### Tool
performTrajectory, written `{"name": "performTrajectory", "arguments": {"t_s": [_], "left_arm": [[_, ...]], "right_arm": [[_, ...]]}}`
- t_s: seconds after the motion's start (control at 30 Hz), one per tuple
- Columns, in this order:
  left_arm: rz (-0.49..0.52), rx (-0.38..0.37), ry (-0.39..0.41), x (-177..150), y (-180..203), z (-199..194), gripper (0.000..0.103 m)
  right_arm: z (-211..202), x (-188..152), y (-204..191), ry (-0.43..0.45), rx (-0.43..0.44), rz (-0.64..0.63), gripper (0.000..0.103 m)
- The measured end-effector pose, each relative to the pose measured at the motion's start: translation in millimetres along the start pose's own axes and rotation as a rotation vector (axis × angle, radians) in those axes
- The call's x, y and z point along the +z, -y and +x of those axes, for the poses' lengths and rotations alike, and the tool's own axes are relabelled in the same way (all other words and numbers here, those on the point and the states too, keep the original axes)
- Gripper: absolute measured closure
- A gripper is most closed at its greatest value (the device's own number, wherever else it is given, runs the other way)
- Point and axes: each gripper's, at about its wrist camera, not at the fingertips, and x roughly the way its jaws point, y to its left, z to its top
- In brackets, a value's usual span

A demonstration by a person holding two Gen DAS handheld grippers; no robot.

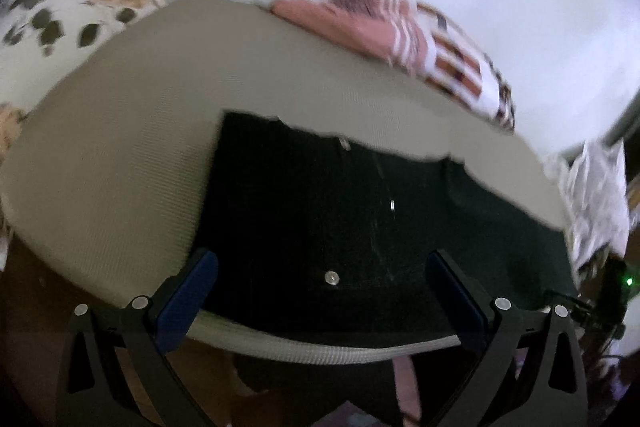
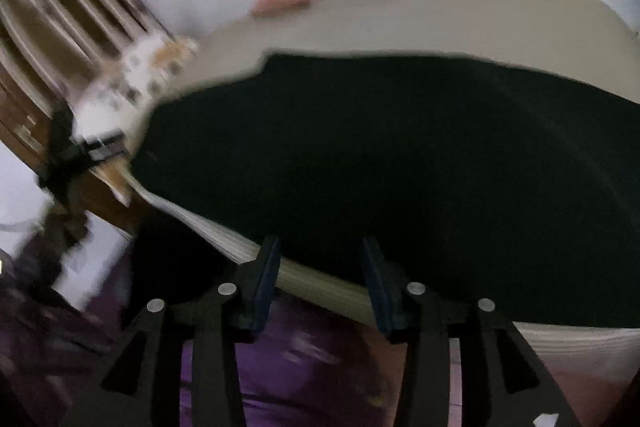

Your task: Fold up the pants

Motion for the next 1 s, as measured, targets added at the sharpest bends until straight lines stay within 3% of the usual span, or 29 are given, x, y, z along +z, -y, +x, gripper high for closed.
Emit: {"name": "performTrajectory", "arguments": {"t_s": [0.07,0.17,0.23,0.33,0.4,0.53,0.63,0.73,0.77,0.8,1.0], "left_arm": [[-0.003,0.047,0.024,3.3,-9.8,-16.7,0.000],[-0.009,0.104,-0.007,5.5,-30.9,-27.2,0.000],[-0.066,0.127,-0.050,1.9,-57.7,-29.5,0.001],[-0.173,0.064,-0.116,-8.7,-91.3,-25.2,0.007],[-0.210,0.039,-0.158,-16.9,-102.3,-17.5,0.031],[-0.250,-0.043,-0.189,-20.4,-103.5,-3.0,0.035],[-0.220,-0.095,-0.205,-13.4,-90.3,4.6,0.035],[-0.197,-0.084,-0.263,-9.3,-81.8,20.8,0.035],[-0.201,-0.081,-0.272,-9.3,-80.3,25.7,0.039],[-0.192,-0.068,-0.268,-8.8,-77.5,27.5,0.061],[-0.030,0.079,-0.213,0.0,-45.6,20.5,0.072]], "right_arm": [[0.2,14.9,-12.5,0.030,0.023,-0.021,0.050],[11.2,27.8,-25.9,0.054,0.054,-0.011,0.045],[21.8,32.1,-29.0,0.050,0.101,0.026,0.044],[37.2,32.5,-34.7,0.036,0.154,0.077,0.042],[45.6,26.7,-41.5,0.013,0.162,0.086,0.041],[55.0,18.3,-49.1,-0.029,0.146,0.078,0.039],[53.3,15.9,-46.2,-0.025,0.142,0.104,0.035],[51.9,15.2,-39.8,-0.017,0.145,0.137,0.032],[51.5,15.3,-37.3,-0.015,0.145,0.152,0.031],[51.1,15.1,-35.2,-0.012,0.144,0.164,0.030],[52.8,13.9,-29.6,-0.003,0.144,0.200,0.026]]}}
